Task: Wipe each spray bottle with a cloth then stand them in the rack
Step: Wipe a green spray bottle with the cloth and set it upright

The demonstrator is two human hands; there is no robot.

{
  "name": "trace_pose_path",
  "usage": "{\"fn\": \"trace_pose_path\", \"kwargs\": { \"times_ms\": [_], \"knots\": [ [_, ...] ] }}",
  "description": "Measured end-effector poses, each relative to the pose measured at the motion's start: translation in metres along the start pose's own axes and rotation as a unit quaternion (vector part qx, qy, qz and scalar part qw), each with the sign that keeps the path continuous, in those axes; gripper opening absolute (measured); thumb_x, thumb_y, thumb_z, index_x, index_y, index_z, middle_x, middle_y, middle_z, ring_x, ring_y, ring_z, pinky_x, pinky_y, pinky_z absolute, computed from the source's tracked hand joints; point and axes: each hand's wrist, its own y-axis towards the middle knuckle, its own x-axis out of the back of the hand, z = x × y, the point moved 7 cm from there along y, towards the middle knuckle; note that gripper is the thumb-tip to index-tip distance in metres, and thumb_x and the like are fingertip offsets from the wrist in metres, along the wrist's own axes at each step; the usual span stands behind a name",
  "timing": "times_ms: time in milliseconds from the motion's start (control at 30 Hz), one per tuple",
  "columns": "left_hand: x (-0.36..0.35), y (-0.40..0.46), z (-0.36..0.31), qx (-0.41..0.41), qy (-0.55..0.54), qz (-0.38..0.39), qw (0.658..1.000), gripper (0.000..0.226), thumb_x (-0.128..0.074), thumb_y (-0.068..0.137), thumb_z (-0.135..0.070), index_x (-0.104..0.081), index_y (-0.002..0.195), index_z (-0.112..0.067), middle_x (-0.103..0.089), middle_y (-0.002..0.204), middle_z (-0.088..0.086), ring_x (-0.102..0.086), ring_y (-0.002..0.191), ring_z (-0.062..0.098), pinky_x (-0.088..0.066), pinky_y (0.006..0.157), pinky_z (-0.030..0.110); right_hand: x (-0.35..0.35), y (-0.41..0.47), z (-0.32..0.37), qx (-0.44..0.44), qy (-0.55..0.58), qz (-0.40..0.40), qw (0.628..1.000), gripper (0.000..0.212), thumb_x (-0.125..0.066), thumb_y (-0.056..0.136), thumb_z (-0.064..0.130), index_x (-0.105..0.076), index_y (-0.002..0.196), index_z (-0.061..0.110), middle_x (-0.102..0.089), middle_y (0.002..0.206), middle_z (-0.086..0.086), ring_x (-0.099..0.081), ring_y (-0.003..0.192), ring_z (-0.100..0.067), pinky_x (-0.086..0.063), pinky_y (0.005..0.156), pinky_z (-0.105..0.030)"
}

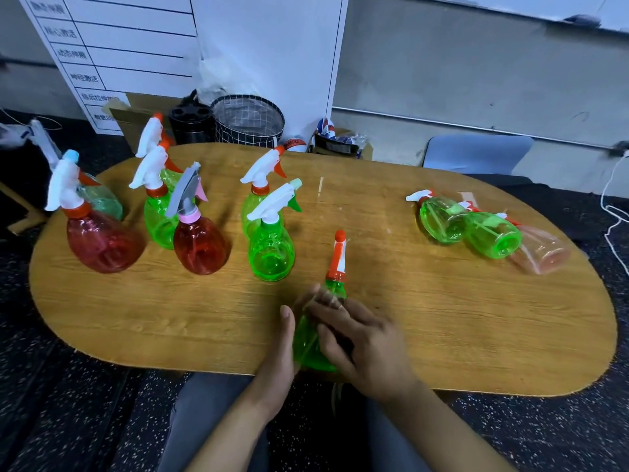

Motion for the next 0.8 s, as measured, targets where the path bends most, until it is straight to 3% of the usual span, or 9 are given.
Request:
{"fn": "trace_pose_path", "kwargs": {
  "times_ms": [133, 267, 333, 433, 500, 567, 667, 800],
  "knots": [
    [-0.004, 0.002, -0.006, -0.023, 0.015, -0.008, 1.0, 0.078, -0.028, 0.093, -0.075, -0.046, 0.158, -0.037, -0.058, 0.157, -0.001, -0.051, 0.148, 0.019, -0.035, 0.125, 0.043, -0.008, -0.019, 0.022, 0.133, -0.072, 0.043, 0.988, 0.026, -0.061, 0.102, 0.035, -0.075, 0.123, 0.028, -0.069, 0.105, 0.005, -0.068, 0.085, -0.018, -0.059, 0.065, -0.034],
    [-0.002, 0.0, -0.007, -0.029, 0.013, -0.026, 0.999, 0.078, -0.036, 0.09, -0.086, -0.05, 0.155, -0.045, -0.056, 0.158, -0.002, -0.052, 0.147, 0.022, -0.038, 0.122, 0.045, 0.001, -0.024, 0.032, 0.188, -0.081, 0.038, 0.978, 0.021, -0.063, 0.101, 0.031, -0.078, 0.115, 0.027, -0.07, 0.1, 0.006, -0.068, 0.079, -0.016, -0.056, 0.059, -0.031],
    [0.001, 0.001, -0.002, -0.014, 0.01, -0.024, 1.0, 0.076, -0.031, 0.092, -0.084, -0.046, 0.156, -0.047, -0.055, 0.159, -0.005, -0.051, 0.148, 0.019, -0.043, 0.119, 0.045, 0.017, -0.012, 0.015, 0.11, -0.012, -0.014, 0.994, 0.026, -0.062, 0.103, 0.031, -0.076, 0.124, 0.027, -0.073, 0.109, 0.005, -0.072, 0.085, -0.014, -0.06, 0.068, -0.032],
    [0.004, 0.002, 0.005, 0.01, 0.008, -0.004, 1.0, 0.067, -0.02, 0.094, -0.078, -0.045, 0.152, -0.058, -0.053, 0.158, -0.018, -0.051, 0.146, 0.009, -0.054, 0.11, 0.043, 0.022, 0.007, -0.03, -0.093, 0.093, -0.074, 0.989, 0.034, -0.057, 0.104, 0.039, -0.068, 0.137, 0.036, -0.072, 0.123, 0.008, -0.073, 0.1, -0.007, -0.062, 0.079, -0.038],
    [0.005, 0.003, 0.005, 0.013, 0.0, -0.001, 1.0, 0.071, -0.023, 0.091, -0.08, -0.044, 0.154, -0.055, -0.055, 0.156, -0.02, -0.054, 0.143, 0.006, -0.058, 0.102, 0.039, 0.008, 0.007, -0.036, -0.124, 0.082, -0.061, 0.987, 0.038, -0.051, 0.106, 0.042, -0.062, 0.143, 0.04, -0.07, 0.129, 0.007, -0.072, 0.106, -0.008, -0.062, 0.083, -0.04],
    [0.005, 0.003, 0.003, 0.02, -0.021, -0.008, 1.0, 0.072, -0.022, 0.097, -0.076, -0.041, 0.158, -0.045, -0.059, 0.154, -0.013, -0.056, 0.142, 0.01, -0.058, 0.1, 0.036, -0.004, -0.004, -0.024, -0.08, 0.064, -0.032, 0.994, 0.04, -0.047, 0.109, 0.042, -0.058, 0.147, 0.04, -0.068, 0.13, 0.003, -0.072, 0.099, -0.011, -0.063, 0.075, -0.038],
    [0.008, 0.002, 0.001, 0.019, -0.028, -0.034, 0.999, 0.067, -0.015, 0.107, -0.068, -0.04, 0.16, -0.036, -0.06, 0.154, -0.003, -0.055, 0.145, 0.019, -0.052, 0.111, 0.038, -0.005, -0.027, -0.006, 0.024, -0.008, -0.007, 1.0, 0.039, -0.05, 0.109, 0.039, -0.059, 0.147, 0.039, -0.067, 0.12, 0.0, -0.069, 0.08, -0.014, -0.06, 0.061, -0.033],
    [0.004, 0.005, 0.0, 0.008, -0.001, -0.033, 0.999, 0.065, -0.016, 0.106, -0.068, -0.048, 0.155, -0.04, -0.062, 0.152, -0.008, -0.058, 0.141, 0.016, -0.04, 0.123, 0.047, -0.015, -0.056, 0.014, 0.183, -0.068, 0.046, 0.98, 0.038, -0.064, 0.102, 0.034, -0.067, 0.14, 0.032, -0.071, 0.108, 0.002, -0.069, 0.083, -0.015, -0.059, 0.067, -0.03]
  ]
}}
